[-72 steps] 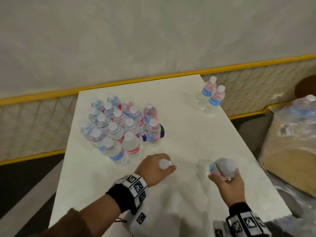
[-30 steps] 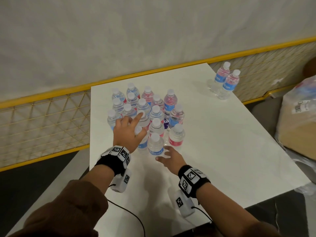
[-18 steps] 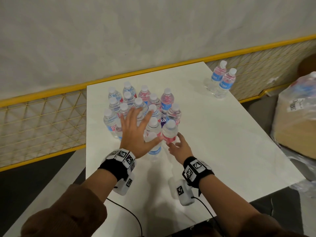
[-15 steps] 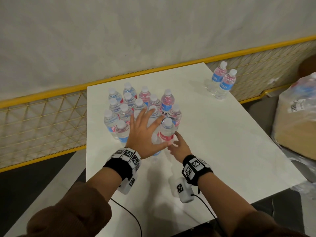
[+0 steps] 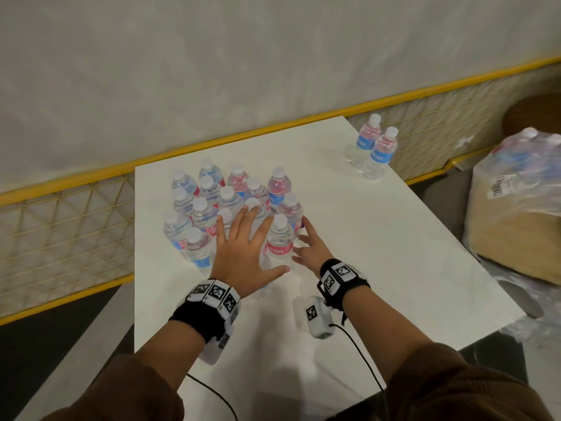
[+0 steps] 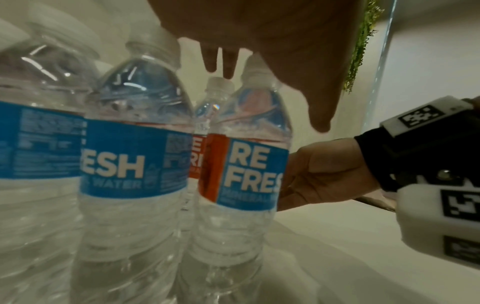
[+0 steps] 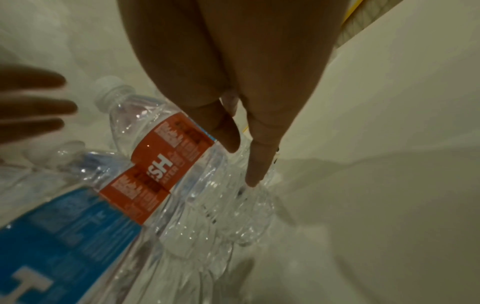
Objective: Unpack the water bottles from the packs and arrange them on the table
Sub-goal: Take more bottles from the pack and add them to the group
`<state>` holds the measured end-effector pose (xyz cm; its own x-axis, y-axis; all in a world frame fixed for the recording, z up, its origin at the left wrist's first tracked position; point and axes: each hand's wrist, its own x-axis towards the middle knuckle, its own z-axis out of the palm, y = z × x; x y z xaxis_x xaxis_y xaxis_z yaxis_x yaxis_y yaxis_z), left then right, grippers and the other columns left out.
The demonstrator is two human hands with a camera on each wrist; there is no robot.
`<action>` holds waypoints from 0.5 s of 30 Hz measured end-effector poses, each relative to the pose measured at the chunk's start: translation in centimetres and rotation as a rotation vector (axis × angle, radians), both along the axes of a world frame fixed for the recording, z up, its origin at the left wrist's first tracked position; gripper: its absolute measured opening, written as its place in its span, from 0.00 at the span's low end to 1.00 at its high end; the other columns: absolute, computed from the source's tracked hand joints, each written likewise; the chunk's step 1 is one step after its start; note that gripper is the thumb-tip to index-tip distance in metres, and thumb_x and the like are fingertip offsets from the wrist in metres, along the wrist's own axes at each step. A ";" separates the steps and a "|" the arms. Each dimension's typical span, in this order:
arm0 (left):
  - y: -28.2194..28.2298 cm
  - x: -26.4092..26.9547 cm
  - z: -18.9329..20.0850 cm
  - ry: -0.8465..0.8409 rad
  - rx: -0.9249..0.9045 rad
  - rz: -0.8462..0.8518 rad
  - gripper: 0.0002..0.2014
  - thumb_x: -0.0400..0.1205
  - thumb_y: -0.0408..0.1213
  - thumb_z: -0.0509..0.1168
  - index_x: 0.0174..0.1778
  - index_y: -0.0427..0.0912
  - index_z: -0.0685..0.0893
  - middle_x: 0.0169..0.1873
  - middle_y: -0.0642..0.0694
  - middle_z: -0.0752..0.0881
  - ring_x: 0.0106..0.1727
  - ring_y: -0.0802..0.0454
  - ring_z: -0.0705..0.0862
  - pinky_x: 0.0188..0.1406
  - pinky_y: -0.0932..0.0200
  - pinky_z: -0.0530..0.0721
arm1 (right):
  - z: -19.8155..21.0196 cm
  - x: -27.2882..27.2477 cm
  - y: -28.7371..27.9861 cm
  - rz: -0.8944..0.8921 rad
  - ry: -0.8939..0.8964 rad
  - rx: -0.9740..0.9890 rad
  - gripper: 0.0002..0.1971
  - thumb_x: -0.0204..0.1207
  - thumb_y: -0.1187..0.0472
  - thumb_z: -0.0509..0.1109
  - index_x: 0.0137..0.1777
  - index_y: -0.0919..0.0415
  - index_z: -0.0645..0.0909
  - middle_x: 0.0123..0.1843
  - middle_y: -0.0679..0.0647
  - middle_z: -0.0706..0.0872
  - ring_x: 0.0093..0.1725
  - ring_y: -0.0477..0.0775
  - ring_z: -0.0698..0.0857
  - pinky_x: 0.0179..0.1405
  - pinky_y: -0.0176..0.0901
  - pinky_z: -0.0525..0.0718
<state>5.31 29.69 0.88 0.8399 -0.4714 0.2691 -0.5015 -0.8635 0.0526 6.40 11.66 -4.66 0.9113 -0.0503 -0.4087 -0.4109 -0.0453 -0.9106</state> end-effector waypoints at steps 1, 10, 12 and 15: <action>-0.5 -0.3 0.4 -0.028 -0.034 -0.010 0.46 0.67 0.75 0.58 0.76 0.49 0.69 0.78 0.43 0.68 0.80 0.42 0.63 0.77 0.30 0.53 | -0.1 -0.2 -0.3 0.013 0.009 -0.005 0.42 0.75 0.77 0.59 0.81 0.39 0.53 0.77 0.55 0.69 0.74 0.58 0.73 0.64 0.58 0.82; -13.3 0.2 2.4 -0.060 -0.293 -0.380 0.22 0.77 0.48 0.63 0.65 0.45 0.78 0.72 0.43 0.75 0.78 0.45 0.64 0.75 0.33 0.60 | -1.1 -4.4 -9.2 0.022 0.098 -0.052 0.26 0.78 0.75 0.56 0.75 0.56 0.68 0.61 0.59 0.80 0.50 0.53 0.84 0.45 0.38 0.83; -17.8 0.9 2.1 -0.001 -0.239 -0.439 0.22 0.77 0.47 0.61 0.65 0.44 0.79 0.71 0.42 0.75 0.77 0.44 0.65 0.75 0.34 0.62 | -1.1 -5.5 -13.4 0.007 0.114 -0.106 0.24 0.76 0.75 0.55 0.71 0.58 0.72 0.61 0.61 0.83 0.49 0.53 0.85 0.45 0.39 0.82; -25.4 2.0 2.3 0.100 -0.175 -0.504 0.23 0.77 0.45 0.65 0.68 0.43 0.79 0.72 0.41 0.75 0.77 0.41 0.68 0.75 0.35 0.64 | -0.9 -7.0 -20.3 -0.034 0.142 -0.147 0.22 0.75 0.77 0.54 0.63 0.57 0.76 0.54 0.58 0.83 0.45 0.51 0.85 0.42 0.38 0.80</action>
